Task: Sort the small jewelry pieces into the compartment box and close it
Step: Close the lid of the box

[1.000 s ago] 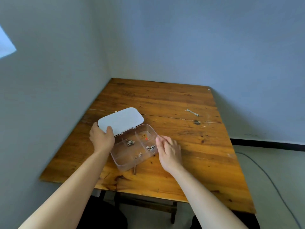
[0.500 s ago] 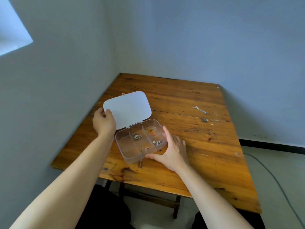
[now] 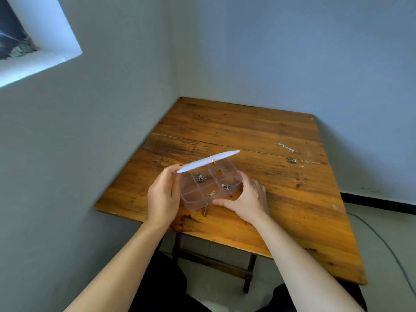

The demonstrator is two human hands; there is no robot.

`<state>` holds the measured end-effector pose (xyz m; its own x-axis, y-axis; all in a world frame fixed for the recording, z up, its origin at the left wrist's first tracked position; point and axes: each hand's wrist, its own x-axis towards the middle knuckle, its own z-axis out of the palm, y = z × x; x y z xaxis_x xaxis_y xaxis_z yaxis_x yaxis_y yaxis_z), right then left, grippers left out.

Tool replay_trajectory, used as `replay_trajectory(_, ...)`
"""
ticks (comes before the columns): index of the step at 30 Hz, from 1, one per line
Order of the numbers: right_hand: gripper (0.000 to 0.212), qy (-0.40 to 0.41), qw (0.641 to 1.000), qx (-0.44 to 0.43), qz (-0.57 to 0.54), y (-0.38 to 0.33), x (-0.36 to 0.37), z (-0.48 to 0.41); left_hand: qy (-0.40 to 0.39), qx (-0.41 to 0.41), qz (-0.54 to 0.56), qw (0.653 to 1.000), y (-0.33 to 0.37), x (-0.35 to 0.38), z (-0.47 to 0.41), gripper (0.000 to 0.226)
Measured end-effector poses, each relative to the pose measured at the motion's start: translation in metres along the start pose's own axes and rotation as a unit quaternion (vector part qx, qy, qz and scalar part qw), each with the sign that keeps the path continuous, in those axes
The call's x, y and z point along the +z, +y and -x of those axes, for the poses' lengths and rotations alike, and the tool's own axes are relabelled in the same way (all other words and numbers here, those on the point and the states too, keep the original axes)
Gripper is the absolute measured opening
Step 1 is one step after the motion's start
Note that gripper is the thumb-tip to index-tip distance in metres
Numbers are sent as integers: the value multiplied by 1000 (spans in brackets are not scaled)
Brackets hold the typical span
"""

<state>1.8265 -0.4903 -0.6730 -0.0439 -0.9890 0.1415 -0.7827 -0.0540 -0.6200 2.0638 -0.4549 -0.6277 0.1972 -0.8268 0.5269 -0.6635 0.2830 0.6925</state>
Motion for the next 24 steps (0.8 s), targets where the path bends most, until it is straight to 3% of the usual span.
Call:
replay_trajectory(3,114,3,1000,1,-8,-1,1,0,-54,102,-68,991,-14,-5,16,29)
replay_trajectory(8,117,10,1000,26,-4,-1,2,1,-122,173,-143,967,-22,-9,24,34)
replay_trajectory(16,120,-3,999,32,-18,-1,2,1,-218,153,-211,940,-6,1,12,57)
replay_trajectory(21,120,-10,1000,18,-5,2,3,-1,-310,172,-331,875,-6,11,-18,77)
replay_trajectory(24,120,-12,1000,13,5,4,5,-2,-345,162,-335,861,-11,13,-29,81)
